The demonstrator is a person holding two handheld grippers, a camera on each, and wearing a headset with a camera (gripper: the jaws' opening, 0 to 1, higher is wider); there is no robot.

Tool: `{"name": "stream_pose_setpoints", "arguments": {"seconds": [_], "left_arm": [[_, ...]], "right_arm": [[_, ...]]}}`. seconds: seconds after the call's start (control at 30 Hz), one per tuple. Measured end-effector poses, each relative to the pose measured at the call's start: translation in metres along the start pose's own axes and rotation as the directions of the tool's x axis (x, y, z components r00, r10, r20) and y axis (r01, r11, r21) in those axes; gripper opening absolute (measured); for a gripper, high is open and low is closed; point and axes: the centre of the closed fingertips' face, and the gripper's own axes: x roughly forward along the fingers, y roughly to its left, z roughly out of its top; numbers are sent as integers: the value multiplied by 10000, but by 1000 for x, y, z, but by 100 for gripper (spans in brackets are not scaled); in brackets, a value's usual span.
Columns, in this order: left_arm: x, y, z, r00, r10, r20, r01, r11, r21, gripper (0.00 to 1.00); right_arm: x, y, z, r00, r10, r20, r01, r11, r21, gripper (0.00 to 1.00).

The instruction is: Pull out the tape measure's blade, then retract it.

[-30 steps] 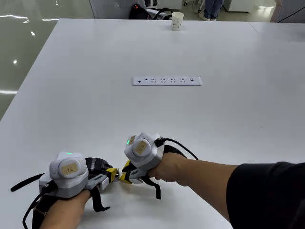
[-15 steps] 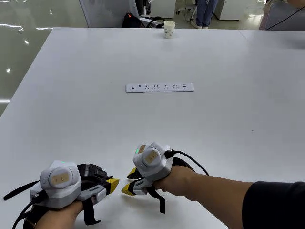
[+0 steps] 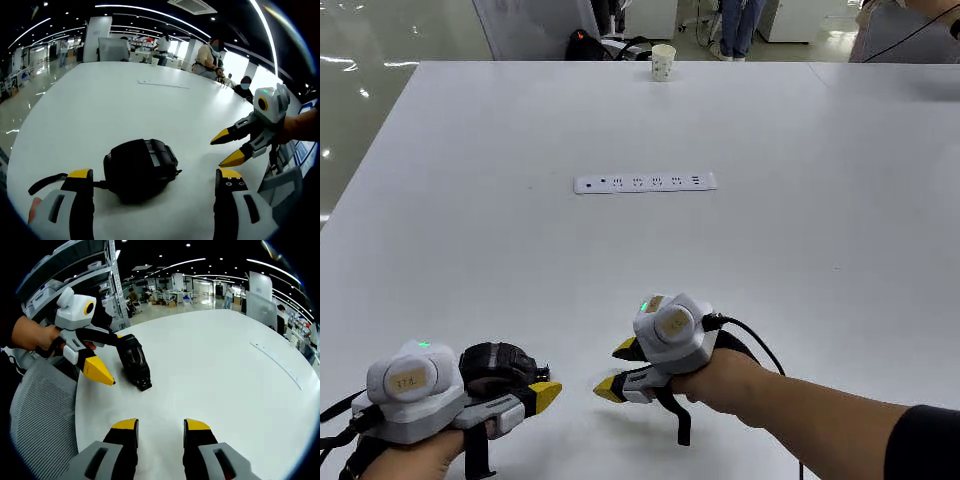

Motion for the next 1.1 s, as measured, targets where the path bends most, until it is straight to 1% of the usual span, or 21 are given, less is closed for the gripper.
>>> {"name": "stream_pose_setpoints", "arguments": {"seconds": [0.1,0.13,0.23,0.27,0.3,0.37,0.4,0.47,0.6,0.73,0.9,1.0,1.03,1.1], "left_arm": [[-5,0,-5,9993,-259,-268,264,9995,184,99],[-7,0,-6,9987,-420,-302,428,9987,266,99],[-12,2,-7,9974,-628,-363,646,9966,513,99],[-15,-1,-4,9955,-918,-216,928,9942,539,99],[-17,-5,1,9924,-1229,57,1224,9910,540,99],[-24,-3,0,9922,-1248,-44,1248,9904,600,99],[-26,-4,1,9902,-1396,-48,1396,9879,670,99],[-30,-3,2,9877,-1564,-47,1564,9860,582,99],[-36,1,-1,9846,-1719,-305,1737,9819,756,99],[-42,4,-5,9817,-1792,-645,1859,9752,1200,99],[-49,8,-8,9793,-1872,-776,1965,9706,1390,99],[-52,9,-12,9755,-1996,-925,2112,9675,1393,99],[-53,9,-11,9758,-1996,-895,2106,9677,1386,99],[-54,12,-13,9767,-1912,-973,2042,9676,1486,99]], "right_arm": [[-9,-3,-5,9999,-138,-2,138,9999,12,34],[-13,-4,-8,9997,-209,-95,208,9998,-54,35],[-20,-6,-13,9995,-291,-79,291,9996,-45,39],[-24,-7,-17,9995,-301,-123,301,9995,32,40],[-26,-7,-19,9993,-340,-169,341,9994,80,42],[-32,-7,-26,9991,-369,-208,372,9992,130,45],[-36,-6,-29,9992,-352,-187,355,9992,166,46],[-42,-6,-34,9990,-423,-130,427,9988,253,47],[-52,-9,-41,9985,-537,-78,540,9969,576,53],[-64,-13,-47,9974,-722,-8,721,9953,641,54],[-76,-16,-56,9969,-783,-27,783,9941,755,58],[-84,-17,-62,9964,-851,-29,851,9931,803,61],[-86,-17,-64,9964,-851,-16,849,9927,856,62],[-92,-16,-69,9961,-885,-1,882,9923,868,63]]}}
